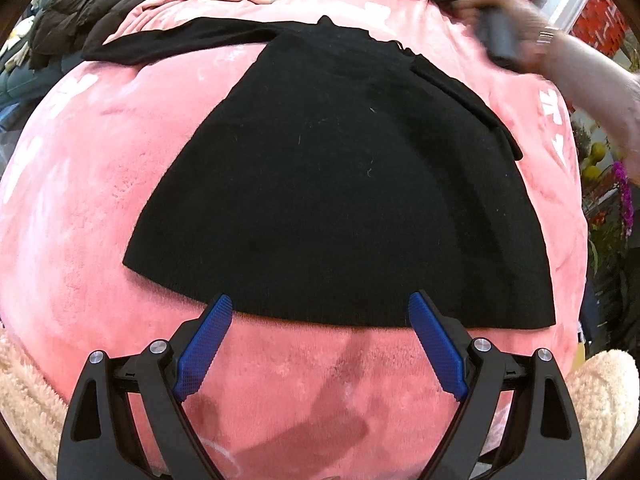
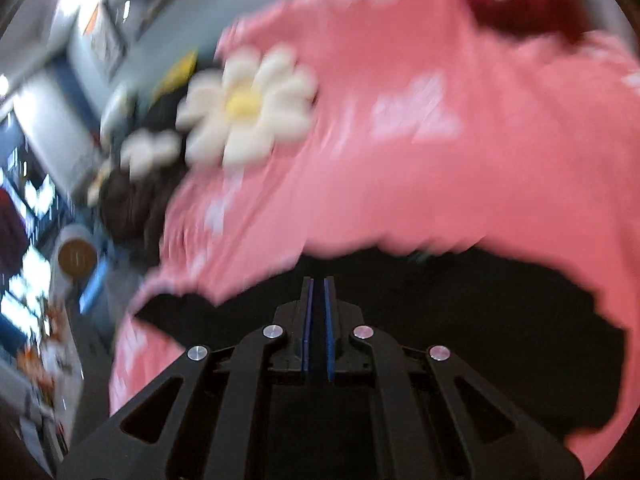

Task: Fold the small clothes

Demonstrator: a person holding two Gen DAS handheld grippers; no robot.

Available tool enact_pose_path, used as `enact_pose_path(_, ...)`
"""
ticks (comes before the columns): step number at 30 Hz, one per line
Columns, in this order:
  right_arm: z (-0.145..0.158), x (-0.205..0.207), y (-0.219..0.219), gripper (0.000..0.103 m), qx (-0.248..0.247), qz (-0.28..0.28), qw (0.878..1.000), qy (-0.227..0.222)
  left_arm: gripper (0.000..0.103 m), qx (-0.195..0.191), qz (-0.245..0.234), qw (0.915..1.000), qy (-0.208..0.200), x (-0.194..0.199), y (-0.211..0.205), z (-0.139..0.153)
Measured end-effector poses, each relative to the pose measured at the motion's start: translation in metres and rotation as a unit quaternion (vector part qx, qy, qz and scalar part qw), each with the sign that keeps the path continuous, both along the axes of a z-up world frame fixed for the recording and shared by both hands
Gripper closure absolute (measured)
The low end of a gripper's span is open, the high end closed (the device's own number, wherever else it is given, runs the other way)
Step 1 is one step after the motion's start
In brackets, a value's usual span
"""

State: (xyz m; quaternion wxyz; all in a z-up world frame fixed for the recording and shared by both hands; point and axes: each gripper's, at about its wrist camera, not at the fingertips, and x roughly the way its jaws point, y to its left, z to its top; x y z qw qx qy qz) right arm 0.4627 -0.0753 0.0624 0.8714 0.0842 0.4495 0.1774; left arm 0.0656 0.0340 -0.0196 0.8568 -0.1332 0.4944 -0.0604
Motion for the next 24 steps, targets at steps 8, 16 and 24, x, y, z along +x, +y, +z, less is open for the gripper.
enact_pose_path(8,-0.031,-0.036,-0.013,0.042,-0.153,-0.057,0.986,-0.030,0.016,-0.039,0.025,0.9989,0.010,0.003,0.015,-0.002)
enact_pose_path(16,-0.070,-0.006,-0.097,0.064,-0.138,-0.107,0.983,0.050,0.016,-0.042,0.015,0.9989,0.014,0.008,0.009,-0.006)
enact_pose_path(24,0.048,0.006,-0.101,0.098,0.009,-0.127,0.990,-0.062,0.016,-0.048,0.022,0.9984,0.018,0.009,0.010,-0.011)
